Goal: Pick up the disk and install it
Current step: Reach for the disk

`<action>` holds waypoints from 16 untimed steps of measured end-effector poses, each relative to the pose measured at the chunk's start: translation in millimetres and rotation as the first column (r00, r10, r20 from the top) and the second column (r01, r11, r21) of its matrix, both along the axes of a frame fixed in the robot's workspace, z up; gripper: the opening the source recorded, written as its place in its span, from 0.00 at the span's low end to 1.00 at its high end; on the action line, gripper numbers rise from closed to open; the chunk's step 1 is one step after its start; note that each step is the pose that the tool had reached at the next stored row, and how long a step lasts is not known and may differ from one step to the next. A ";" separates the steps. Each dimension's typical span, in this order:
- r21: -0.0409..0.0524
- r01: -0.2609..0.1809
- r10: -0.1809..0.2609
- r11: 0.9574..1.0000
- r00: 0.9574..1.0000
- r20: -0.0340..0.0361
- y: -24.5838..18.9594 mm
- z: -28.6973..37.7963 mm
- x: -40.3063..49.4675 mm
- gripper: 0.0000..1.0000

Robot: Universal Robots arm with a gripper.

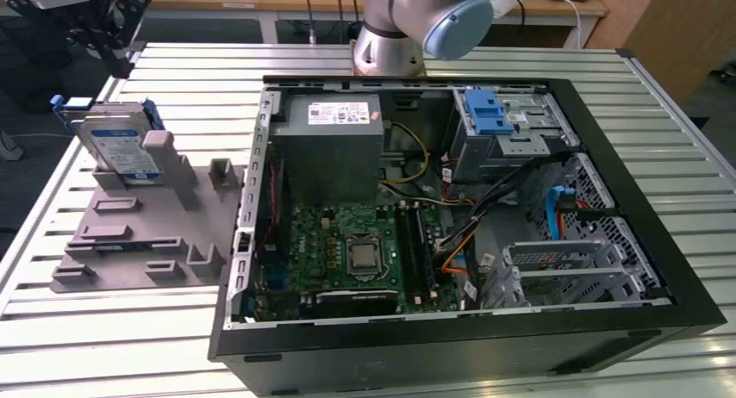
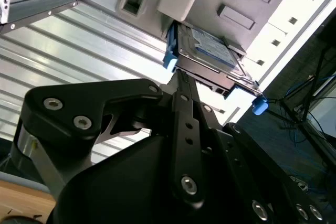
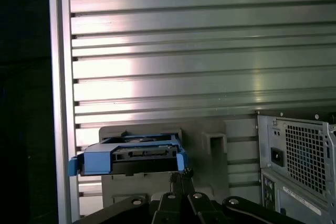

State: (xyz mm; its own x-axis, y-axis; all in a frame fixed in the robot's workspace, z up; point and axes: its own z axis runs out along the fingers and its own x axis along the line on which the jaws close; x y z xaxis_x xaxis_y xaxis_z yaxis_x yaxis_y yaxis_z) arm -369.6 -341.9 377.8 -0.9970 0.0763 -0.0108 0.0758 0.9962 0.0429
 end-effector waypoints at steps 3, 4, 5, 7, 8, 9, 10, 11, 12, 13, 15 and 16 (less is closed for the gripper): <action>0.000 0.000 0.000 1.000 1.000 0.000 -0.1 -0.1 -8.4 0.11; 0.000 0.000 0.000 1.000 1.000 0.000 -0.1 -0.2 -11.1 0.11; 0.000 0.000 0.000 1.000 1.000 0.000 -0.1 -0.3 -14.1 0.11; 0.000 0.000 0.000 1.000 1.000 0.000 -0.1 -0.5 -20.7 0.11; 0.000 0.000 0.000 1.000 1.000 0.000 -0.1 -0.6 -24.3 0.11; 0.000 0.000 0.000 1.000 1.000 0.000 -0.1 -0.7 -27.5 0.11; 0.000 0.000 0.000 1.000 1.000 0.000 0.0 -0.7 -30.5 0.11; 0.000 0.000 0.000 1.000 1.000 0.000 -0.1 -0.8 -33.3 0.11; 0.000 0.000 0.000 1.000 1.000 0.000 -0.1 -0.9 -36.0 0.11; 0.000 0.000 0.000 1.000 1.000 0.000 -0.1 -1.1 -38.8 0.11; 0.000 0.000 0.000 1.000 1.000 0.000 -0.1 -1.2 -44.3 0.11; 0.000 0.000 0.000 1.000 1.000 0.000 -0.1 -1.3 -46.9 0.11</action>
State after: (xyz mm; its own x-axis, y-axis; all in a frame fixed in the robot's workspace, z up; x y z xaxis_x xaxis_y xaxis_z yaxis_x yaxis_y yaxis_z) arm -416.6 -341.9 376.5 -0.9970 0.0762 -0.0107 0.0757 0.9962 0.0428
